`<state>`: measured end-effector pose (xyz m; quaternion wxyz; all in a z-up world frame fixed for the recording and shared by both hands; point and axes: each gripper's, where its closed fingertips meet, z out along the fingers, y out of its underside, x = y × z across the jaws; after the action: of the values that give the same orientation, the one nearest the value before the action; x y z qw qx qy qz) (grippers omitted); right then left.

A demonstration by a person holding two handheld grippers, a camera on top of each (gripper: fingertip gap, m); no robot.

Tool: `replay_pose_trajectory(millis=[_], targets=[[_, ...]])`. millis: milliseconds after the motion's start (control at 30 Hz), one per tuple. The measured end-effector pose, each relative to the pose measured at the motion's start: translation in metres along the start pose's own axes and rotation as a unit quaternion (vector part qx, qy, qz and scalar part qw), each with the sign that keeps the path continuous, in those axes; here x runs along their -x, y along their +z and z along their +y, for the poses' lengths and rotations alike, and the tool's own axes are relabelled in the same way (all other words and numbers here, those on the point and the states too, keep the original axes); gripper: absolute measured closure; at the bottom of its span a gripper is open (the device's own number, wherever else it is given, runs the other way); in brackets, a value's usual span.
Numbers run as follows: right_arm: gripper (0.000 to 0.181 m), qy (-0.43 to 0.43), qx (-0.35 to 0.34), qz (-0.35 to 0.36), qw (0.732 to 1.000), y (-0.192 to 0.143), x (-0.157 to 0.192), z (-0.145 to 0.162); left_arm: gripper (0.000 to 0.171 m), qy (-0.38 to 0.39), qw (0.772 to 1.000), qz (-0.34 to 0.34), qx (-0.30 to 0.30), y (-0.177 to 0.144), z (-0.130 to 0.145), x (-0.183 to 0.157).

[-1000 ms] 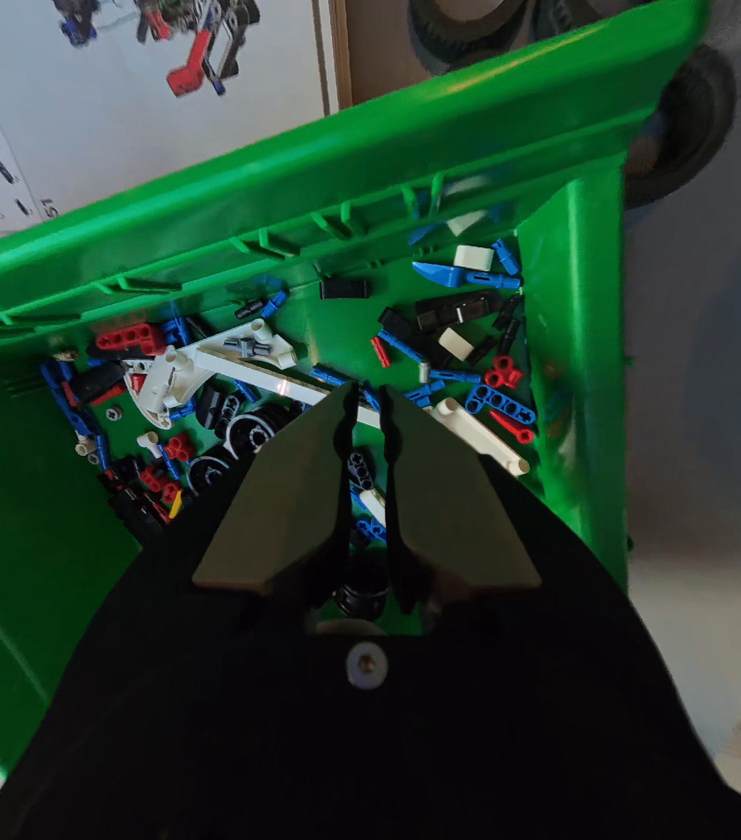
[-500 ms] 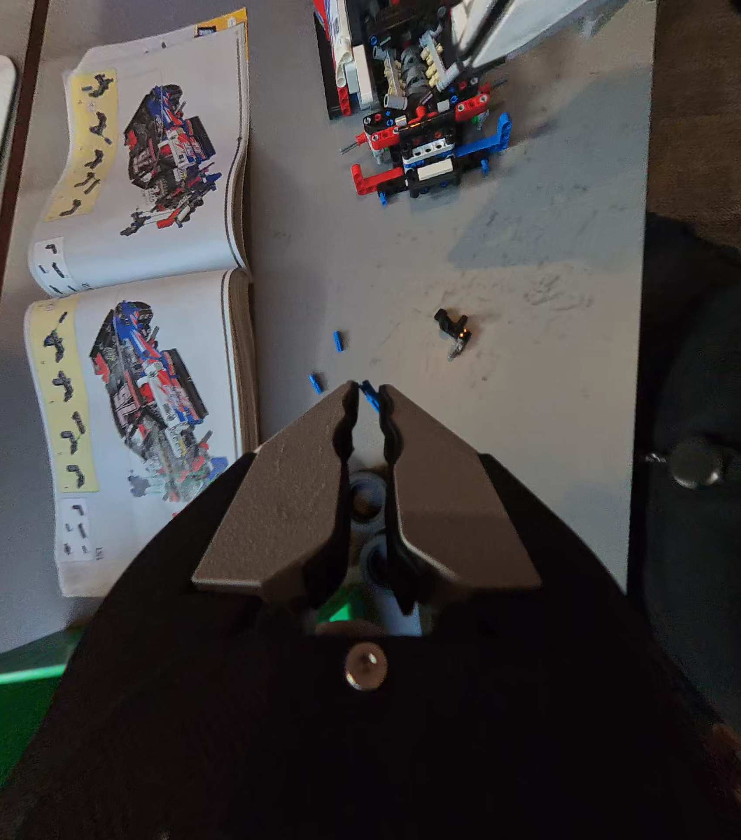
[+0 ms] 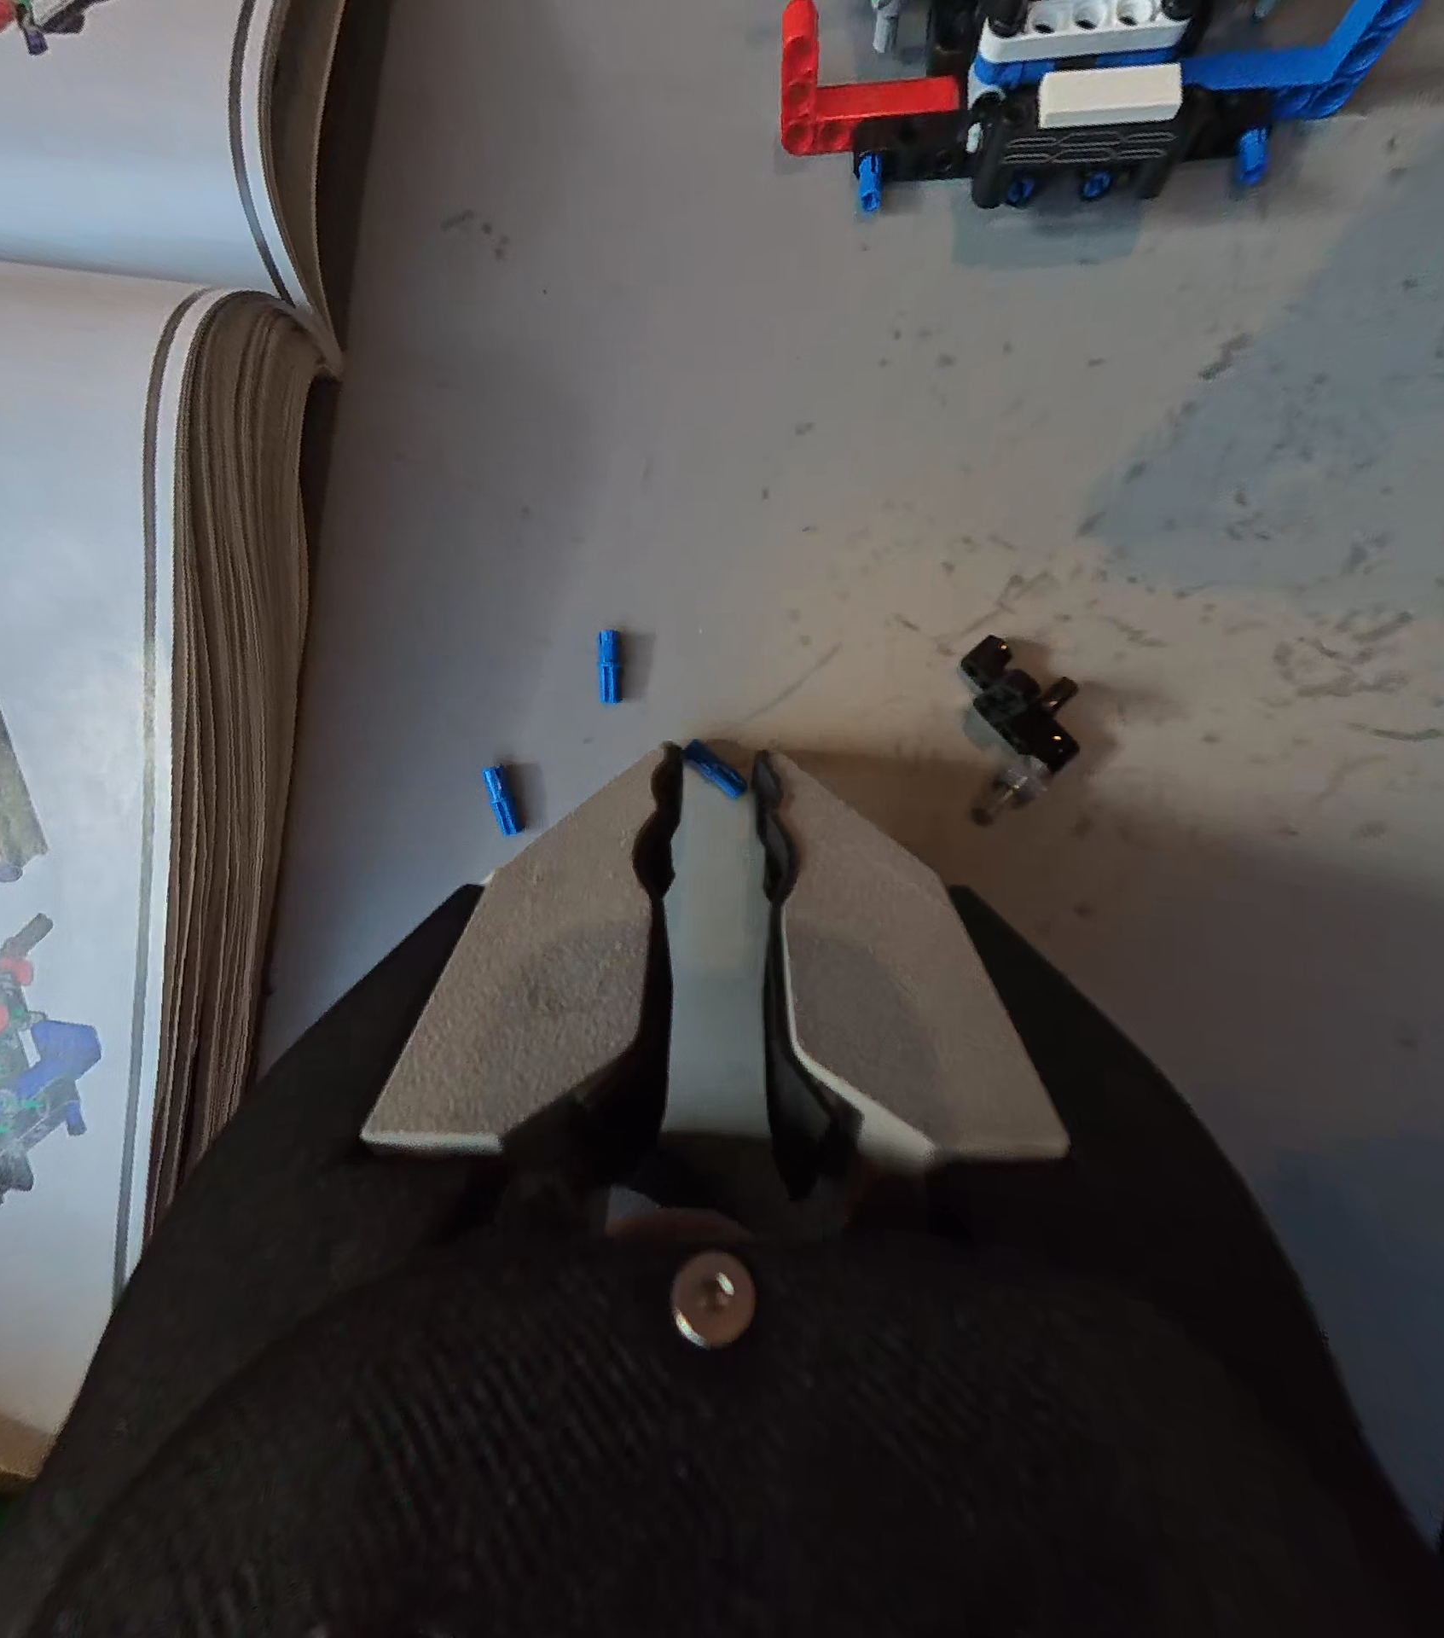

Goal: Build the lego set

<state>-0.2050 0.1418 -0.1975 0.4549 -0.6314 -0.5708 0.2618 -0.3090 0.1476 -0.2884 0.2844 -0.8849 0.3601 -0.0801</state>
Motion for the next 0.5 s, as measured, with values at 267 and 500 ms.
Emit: replay_pose_trajectory(millis=[267,500], targets=[[0.179,0.015,0.006,0.015,1.000,0.002,-0.017,0.000,0.149,-0.011,0.999,0.010,-0.038,-0.009,0.000,-0.001],[0.179,0.016,0.029,0.016,0.999,0.008,-0.024,0.005,0.141,-0.012,0.997,-0.026,-0.077,-0.028,0.007,0.004]])
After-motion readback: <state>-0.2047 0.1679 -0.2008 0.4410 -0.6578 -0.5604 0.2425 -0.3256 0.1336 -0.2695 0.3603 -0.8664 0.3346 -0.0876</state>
